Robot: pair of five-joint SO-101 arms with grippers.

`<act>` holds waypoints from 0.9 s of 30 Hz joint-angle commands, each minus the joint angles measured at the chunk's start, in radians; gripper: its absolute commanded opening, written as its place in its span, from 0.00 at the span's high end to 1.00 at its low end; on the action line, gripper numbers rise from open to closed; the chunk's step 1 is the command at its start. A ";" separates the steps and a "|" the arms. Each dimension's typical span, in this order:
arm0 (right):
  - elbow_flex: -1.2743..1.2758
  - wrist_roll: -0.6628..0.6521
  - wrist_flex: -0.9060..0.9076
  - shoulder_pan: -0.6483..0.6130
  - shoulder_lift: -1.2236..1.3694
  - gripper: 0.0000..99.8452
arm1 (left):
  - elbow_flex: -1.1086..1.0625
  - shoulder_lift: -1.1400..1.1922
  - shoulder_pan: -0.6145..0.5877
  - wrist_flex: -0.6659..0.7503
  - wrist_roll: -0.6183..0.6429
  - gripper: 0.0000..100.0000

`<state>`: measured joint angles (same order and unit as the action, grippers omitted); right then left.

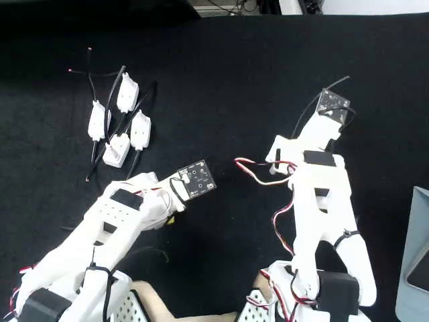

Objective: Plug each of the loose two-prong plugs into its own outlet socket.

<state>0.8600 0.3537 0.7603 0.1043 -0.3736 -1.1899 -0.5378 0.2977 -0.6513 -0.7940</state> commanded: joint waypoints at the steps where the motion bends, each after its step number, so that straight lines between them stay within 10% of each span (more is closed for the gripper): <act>1: -0.005 -0.012 -0.014 -0.015 -0.045 0.99 | 0.088 -0.017 0.002 -0.101 0.104 0.70; 8: -0.021 -0.034 -0.006 -0.034 -0.047 0.99 | 0.208 -0.218 -0.068 -0.322 0.218 0.69; 27: -0.022 -0.164 0.252 -0.580 -0.449 0.99 | 0.019 -0.746 -0.302 -0.290 0.758 0.69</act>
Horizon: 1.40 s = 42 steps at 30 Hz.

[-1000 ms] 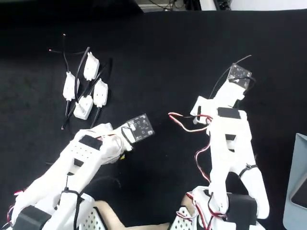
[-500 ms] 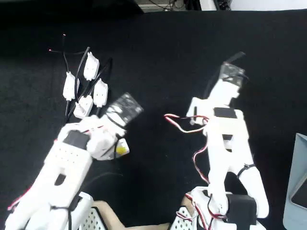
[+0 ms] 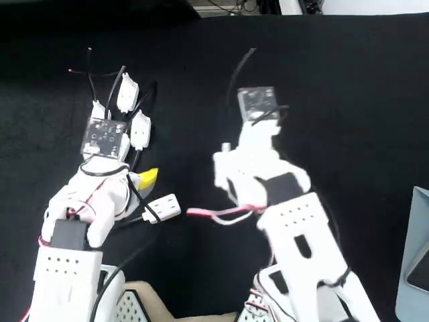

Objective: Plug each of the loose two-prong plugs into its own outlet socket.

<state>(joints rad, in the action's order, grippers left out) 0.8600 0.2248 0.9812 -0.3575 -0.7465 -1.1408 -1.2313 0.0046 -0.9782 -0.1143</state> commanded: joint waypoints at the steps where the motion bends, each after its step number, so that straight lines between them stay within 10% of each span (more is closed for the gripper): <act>1: -0.024 -0.048 0.040 -0.150 -0.088 0.99 | -0.053 -0.063 -0.008 0.060 0.094 0.69; 16: -0.022 -0.160 0.077 -0.468 -0.176 0.99 | -0.143 -0.210 -0.094 0.123 0.166 0.69; 42: -0.024 -0.150 0.011 -0.476 -0.042 0.99 | -0.128 -0.588 0.108 -0.147 0.098 0.69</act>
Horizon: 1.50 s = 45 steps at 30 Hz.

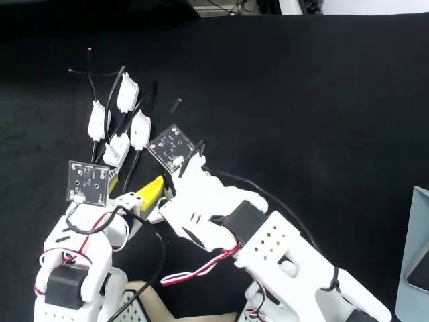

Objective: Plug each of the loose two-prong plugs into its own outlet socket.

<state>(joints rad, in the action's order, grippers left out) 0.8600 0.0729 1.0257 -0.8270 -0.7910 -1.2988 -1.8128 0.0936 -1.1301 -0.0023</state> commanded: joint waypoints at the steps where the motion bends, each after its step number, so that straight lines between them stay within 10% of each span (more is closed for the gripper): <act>1: -0.024 0.002 -0.034 -0.006 0.002 0.99 | 0.030 -0.006 0.022 0.003 -0.015 0.69; 14: -0.013 0.028 -0.031 0.031 -0.004 0.99 | 0.031 -0.002 -0.030 0.003 -0.109 0.69; 24: -0.010 0.072 -0.018 0.348 0.001 0.99 | 0.010 0.049 -0.091 -0.094 -0.443 0.69; 45: 0.033 0.072 -0.026 0.365 0.001 0.99 | 0.271 1.091 -0.005 0.115 -0.677 0.64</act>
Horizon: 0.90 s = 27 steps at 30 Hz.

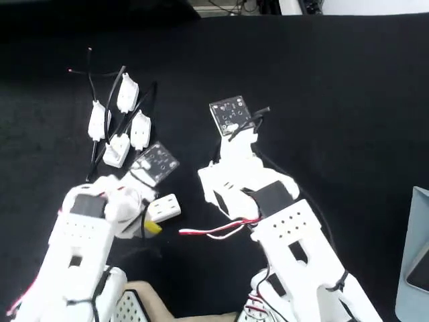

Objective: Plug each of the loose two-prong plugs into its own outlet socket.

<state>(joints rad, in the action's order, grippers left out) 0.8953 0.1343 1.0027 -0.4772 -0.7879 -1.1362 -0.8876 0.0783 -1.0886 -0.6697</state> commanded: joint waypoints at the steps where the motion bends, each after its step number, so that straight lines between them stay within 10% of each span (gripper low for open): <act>1: -0.002 0.011 -0.003 0.015 -0.002 0.99 | 0.124 0.215 0.010 0.097 -0.008 0.64; 9: -0.002 0.011 -0.003 0.015 -0.007 0.99 | 0.173 0.506 0.035 0.313 0.109 0.69; 27: -0.001 0.011 0.000 0.015 -0.007 0.99 | 0.130 0.384 0.053 0.270 0.407 0.69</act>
<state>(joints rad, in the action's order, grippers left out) 0.9014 0.1343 1.0027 -0.4757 -0.7879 -1.0165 -0.4641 0.1181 -0.8124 -0.2862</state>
